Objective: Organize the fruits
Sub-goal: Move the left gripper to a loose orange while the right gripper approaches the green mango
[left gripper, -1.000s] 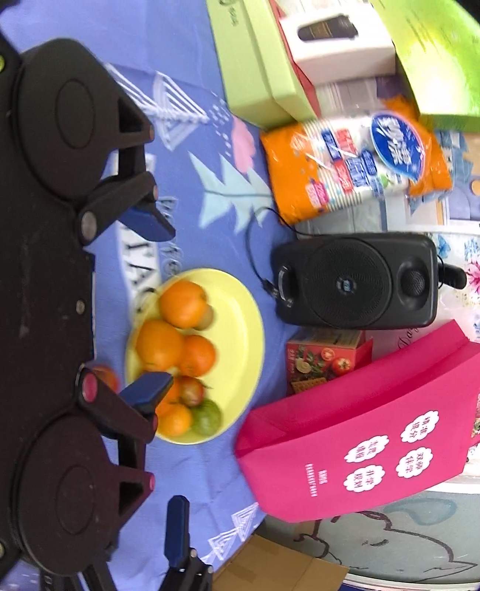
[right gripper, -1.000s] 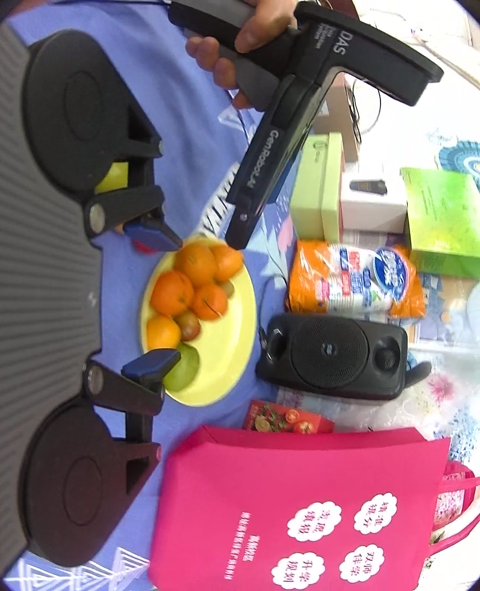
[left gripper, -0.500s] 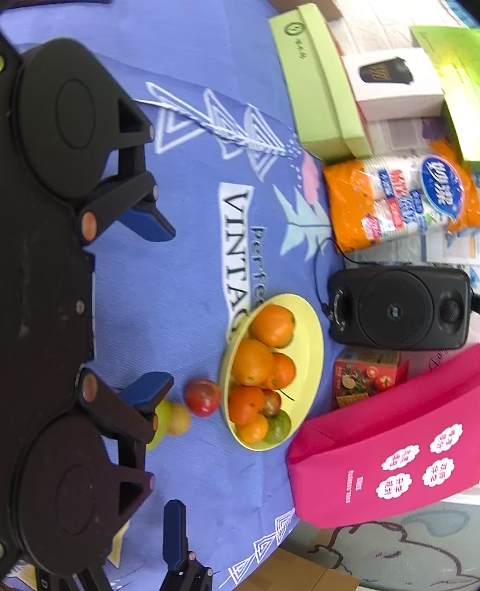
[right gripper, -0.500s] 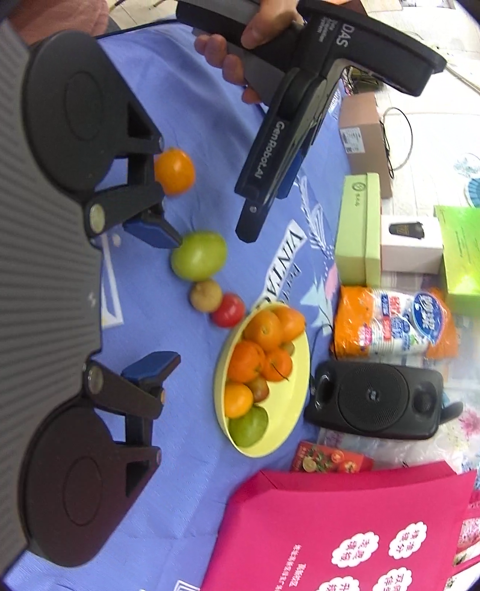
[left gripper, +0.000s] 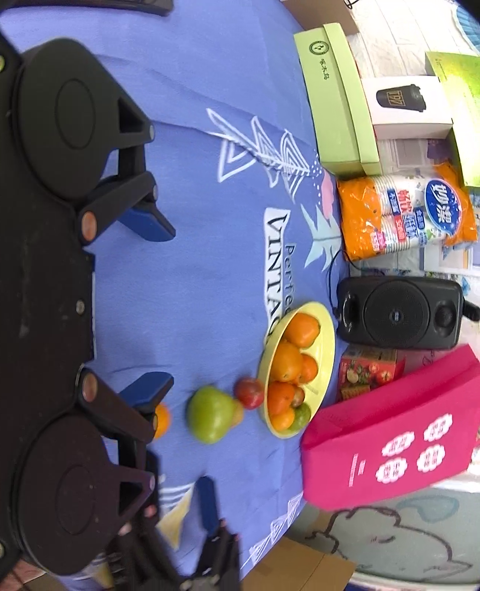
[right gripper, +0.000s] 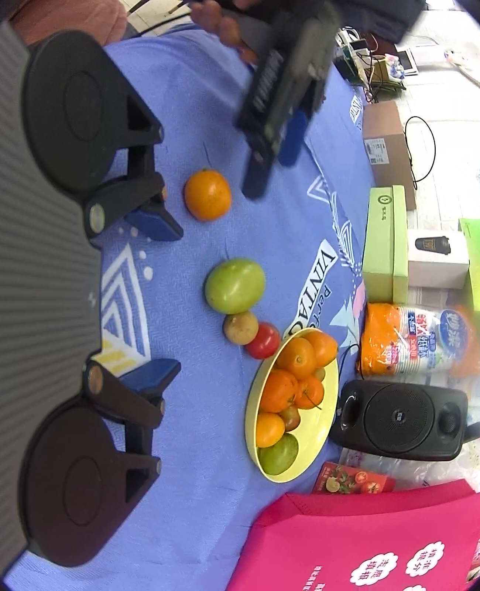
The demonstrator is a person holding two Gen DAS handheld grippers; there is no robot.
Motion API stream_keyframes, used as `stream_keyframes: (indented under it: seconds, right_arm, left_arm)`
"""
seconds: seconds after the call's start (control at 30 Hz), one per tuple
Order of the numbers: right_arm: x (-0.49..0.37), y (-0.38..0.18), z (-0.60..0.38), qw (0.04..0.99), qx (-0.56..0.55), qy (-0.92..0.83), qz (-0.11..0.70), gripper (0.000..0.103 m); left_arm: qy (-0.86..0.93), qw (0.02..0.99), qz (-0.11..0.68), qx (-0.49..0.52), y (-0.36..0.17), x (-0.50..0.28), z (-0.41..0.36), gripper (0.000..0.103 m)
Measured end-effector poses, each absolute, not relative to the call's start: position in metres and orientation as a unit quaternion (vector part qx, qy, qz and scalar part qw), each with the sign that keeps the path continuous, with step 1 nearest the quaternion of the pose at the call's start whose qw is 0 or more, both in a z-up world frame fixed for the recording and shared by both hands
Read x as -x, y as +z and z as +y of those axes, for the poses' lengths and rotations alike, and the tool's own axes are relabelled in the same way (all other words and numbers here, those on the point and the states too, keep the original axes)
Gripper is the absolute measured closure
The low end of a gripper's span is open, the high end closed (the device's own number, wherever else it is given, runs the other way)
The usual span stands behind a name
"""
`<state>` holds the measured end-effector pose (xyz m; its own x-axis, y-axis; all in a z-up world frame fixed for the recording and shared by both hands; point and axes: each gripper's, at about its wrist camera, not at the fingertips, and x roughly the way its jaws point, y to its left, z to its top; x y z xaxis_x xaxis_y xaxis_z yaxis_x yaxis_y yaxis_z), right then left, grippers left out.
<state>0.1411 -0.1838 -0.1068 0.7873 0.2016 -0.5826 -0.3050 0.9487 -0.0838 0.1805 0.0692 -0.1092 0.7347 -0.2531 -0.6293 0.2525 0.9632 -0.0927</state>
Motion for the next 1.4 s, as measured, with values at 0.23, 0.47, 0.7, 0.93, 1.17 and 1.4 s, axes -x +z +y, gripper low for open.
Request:
stream_keyframes:
  seconds: [0.23,0.47,0.7,0.93,1.17,1.4]
  right_arm:
    - [-0.152,-0.109,-0.182,0.942,0.080,0.126,0.300,0.026]
    - [-0.163,-0.106,-0.192,0.943,0.072,0.108,0.306,0.026]
    - [-0.164,-0.106,-0.200,0.944,0.068,0.100,0.308,0.026]
    - [-0.161,-0.101,-0.204,0.942,0.071,0.100,0.311,0.026]
    - [-0.167,-0.101,-0.198,0.940,0.074,0.112,0.312,0.026]
    - [-0.187,-0.103,-0.173,0.937,0.073,0.135,0.314,0.030]
  left_arm:
    - [-0.158,0.929,0.333,-0.033,-0.121,-0.167,0.047,0.025]
    - [-0.173,0.927,0.327,-0.069,-0.123,-0.165,0.029,0.023]
    - [-0.224,0.920,0.308,-0.098,-0.122,-0.151,0.005,0.020]
    - [-0.232,0.919,0.305,-0.092,-0.128,-0.165,-0.014,0.034]
    - [-0.249,0.914,0.316,-0.055,-0.129,-0.172,0.002,0.069]
    - [-0.204,0.922,0.321,-0.068,-0.124,-0.175,0.020,0.071]
